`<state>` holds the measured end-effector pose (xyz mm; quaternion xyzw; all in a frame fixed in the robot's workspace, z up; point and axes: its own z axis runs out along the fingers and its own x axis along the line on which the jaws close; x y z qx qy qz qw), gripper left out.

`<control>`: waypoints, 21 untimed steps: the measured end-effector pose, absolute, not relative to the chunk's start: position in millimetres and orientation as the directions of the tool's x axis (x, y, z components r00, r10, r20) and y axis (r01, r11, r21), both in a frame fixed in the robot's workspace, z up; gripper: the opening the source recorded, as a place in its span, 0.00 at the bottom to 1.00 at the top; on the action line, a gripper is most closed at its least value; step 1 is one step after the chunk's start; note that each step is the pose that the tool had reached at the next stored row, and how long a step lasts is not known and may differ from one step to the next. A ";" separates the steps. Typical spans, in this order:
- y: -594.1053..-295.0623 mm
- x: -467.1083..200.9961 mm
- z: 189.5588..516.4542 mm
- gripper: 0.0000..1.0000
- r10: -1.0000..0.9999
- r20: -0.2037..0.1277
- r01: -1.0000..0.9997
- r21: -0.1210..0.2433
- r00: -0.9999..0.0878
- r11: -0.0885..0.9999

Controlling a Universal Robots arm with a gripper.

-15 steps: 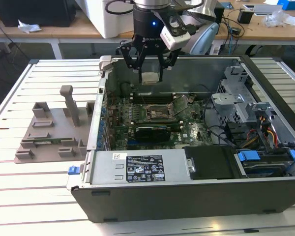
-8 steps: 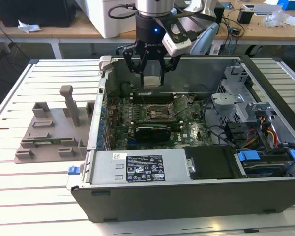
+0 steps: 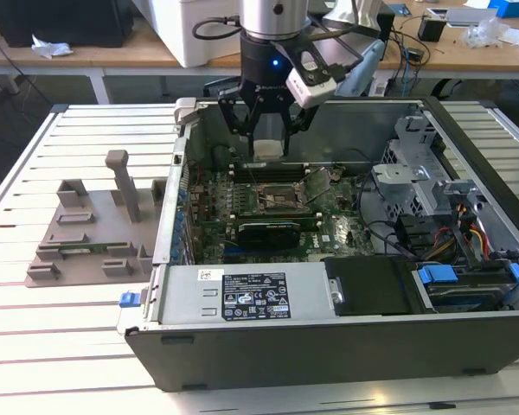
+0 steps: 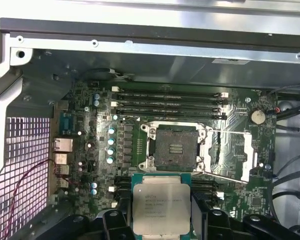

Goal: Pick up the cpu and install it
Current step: 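Pick up the cpu and move it towards the insertion slot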

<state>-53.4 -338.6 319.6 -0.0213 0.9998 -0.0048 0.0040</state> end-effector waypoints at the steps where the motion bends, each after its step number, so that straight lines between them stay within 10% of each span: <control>1: -338.6 -53.2 318.2 0.55 -0.043 -0.008 -0.043 -0.010 -0.999 0.999; 21: -330.4 -41.8 288.8 0.55 -0.043 -0.006 -0.043 -0.012 -0.999 0.999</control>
